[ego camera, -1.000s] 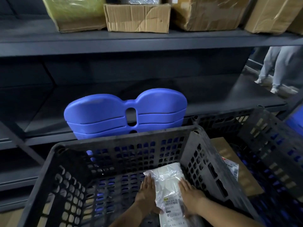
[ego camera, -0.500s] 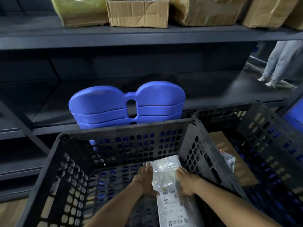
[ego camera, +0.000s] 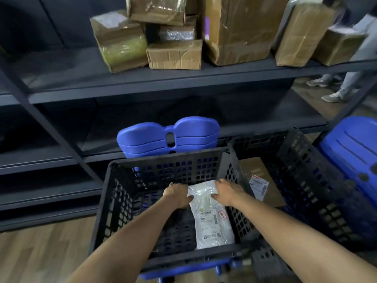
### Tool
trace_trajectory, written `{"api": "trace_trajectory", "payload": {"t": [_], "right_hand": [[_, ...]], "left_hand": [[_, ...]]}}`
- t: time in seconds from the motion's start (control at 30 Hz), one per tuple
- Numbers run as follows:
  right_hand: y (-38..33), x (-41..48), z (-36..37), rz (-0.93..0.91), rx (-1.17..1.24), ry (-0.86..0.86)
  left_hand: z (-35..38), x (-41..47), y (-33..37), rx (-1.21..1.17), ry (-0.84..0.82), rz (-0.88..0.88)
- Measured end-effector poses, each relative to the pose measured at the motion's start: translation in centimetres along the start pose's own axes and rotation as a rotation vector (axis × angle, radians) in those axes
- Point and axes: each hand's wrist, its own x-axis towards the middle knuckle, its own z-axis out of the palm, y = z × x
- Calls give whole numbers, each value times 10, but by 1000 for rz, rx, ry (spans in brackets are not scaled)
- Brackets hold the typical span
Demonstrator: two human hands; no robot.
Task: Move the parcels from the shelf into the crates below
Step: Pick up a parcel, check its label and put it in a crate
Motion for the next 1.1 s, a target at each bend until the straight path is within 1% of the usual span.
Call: {"api": "trace_trajectory", "payload": {"t": [0.2,0.3,0.4,0.5,0.7,0.9,1.0,1.1], "right_hand": [[-10,-37,-77,-11,91,48],[-11,-49,-121,-22,173,147],[-9,-59,-165,-9,272,252],[-1,-68,-210,49,360,330],[20,-76,-283,102,386,529],[54,-82,-348,79,346,653],[81,-77,-377,48,381,716],[111,-68,-403,31,413,738]], "left_hand": [[-81,-50,8,-87,38,43],[-129,-70,7,-140,118,108],[-176,-79,3,-141,211,92],[-223,-82,1,-182,281,93],[-300,-85,8,-150,409,128],[-347,-78,39,-161,522,148],[-368,-73,67,-216,564,132],[-387,-64,100,-286,603,117]]}}
